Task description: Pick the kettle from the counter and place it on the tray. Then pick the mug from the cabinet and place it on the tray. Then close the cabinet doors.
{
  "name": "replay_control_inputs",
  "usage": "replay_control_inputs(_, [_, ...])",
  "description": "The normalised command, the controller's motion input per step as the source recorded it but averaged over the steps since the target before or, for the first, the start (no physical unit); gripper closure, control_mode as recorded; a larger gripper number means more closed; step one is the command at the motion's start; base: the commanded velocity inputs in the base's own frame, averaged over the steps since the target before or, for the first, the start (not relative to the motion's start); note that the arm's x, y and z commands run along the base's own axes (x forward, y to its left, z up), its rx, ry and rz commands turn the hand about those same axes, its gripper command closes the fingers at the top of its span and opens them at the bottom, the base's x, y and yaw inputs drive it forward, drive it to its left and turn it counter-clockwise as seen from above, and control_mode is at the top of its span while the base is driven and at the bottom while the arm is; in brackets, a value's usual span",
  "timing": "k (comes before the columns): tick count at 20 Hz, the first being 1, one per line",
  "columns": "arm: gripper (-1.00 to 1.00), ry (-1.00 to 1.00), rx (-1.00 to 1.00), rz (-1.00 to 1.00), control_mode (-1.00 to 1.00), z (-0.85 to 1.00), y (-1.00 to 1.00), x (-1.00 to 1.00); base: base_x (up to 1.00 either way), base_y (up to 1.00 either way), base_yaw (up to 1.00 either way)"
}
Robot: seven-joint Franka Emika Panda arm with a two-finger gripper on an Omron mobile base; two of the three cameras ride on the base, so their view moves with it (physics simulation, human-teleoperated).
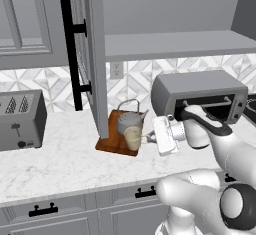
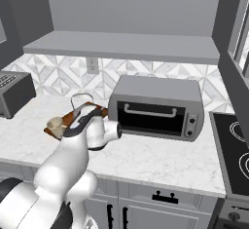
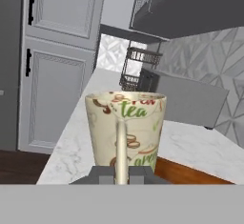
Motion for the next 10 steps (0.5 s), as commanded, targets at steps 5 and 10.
replay_control_inputs(5, [1.00,0.00,0.03,0.00,-1.00,-0.23,0.23,0.23,0.00,0.00,0.00])
replay_control_inputs(10, [1.00,0.00,0.00,0.00,-1.00,-0.15,0.07,0.29,0.00,0.00,0.00])
